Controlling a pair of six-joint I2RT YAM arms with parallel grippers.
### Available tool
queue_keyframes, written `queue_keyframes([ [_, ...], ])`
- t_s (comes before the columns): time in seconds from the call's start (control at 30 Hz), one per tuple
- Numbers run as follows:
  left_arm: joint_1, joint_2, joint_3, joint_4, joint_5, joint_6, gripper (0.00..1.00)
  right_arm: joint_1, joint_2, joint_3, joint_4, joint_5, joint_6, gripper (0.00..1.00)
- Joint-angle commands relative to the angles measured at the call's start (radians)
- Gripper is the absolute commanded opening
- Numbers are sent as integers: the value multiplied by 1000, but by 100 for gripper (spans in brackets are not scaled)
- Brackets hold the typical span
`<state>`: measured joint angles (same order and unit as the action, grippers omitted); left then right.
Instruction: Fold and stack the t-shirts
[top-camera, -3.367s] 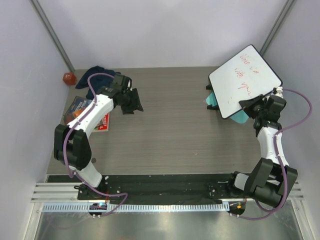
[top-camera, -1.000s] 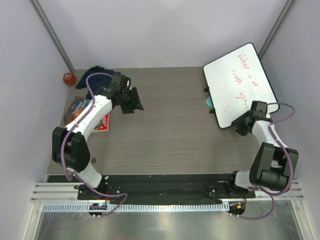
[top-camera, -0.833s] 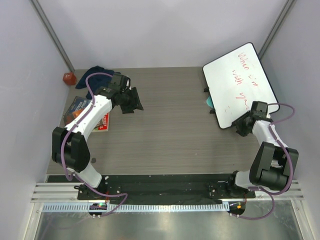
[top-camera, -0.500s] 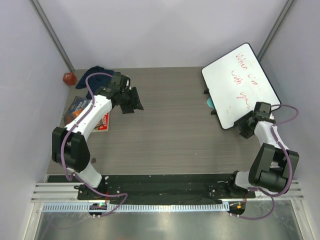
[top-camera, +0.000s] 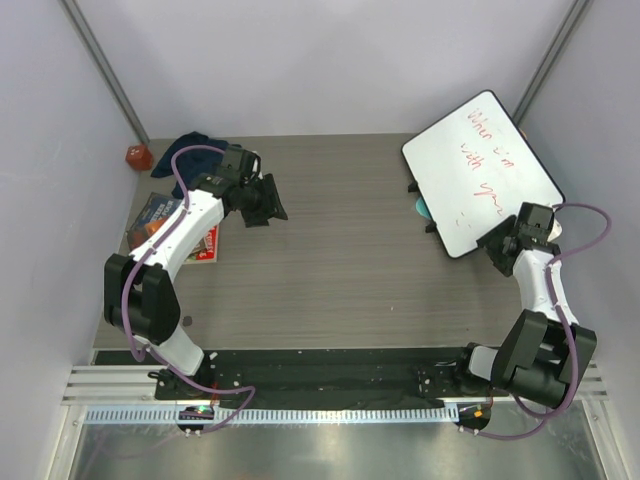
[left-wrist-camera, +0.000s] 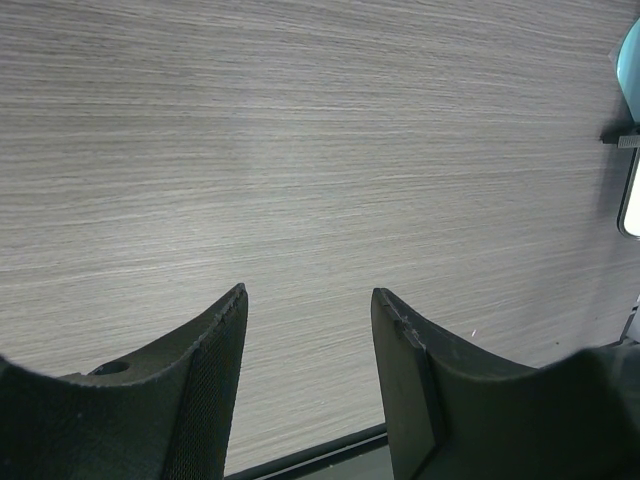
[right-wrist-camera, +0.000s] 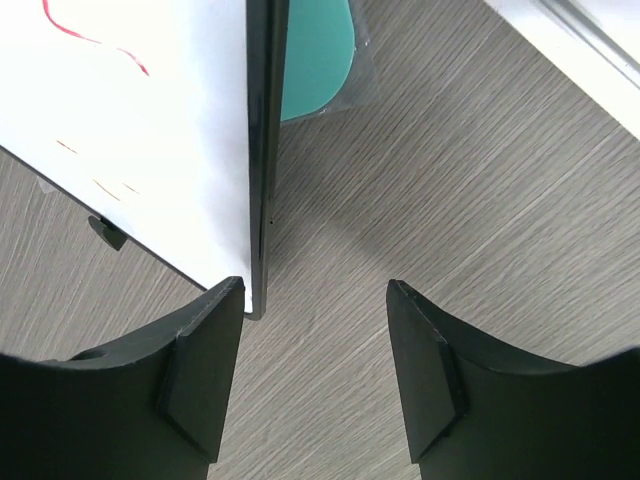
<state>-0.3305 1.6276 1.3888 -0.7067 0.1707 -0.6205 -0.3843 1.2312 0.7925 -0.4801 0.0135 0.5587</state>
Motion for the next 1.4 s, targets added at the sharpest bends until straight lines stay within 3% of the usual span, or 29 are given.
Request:
queue_keyframes([
  [0.0,7,-9,1,32,26,1,54,-7,-41,28,35,40,-14,64],
  [0.4,7,-8,-2,32,26,2,54,-28,-7,-19,244,0,30,67],
  [0.9,7,14,1,35,32,-1,54,-122,123,-42,504,-214,55,71],
  [1.07,7,20,3,36,35,-2,54,-123,279,43,612,-320,92,45],
  [1.17,7,20,0,36,35,-1,53,-123,370,117,620,-383,113,25],
  [1.2,7,21,-1,36,33,-1,54,-123,381,129,621,-386,116,13],
  [1.3,7,26,-1,36,36,-2,54,-123,401,166,609,-382,112,1],
  [1.37,7,31,-1,39,38,-7,54,-123,410,185,580,-368,87,1],
])
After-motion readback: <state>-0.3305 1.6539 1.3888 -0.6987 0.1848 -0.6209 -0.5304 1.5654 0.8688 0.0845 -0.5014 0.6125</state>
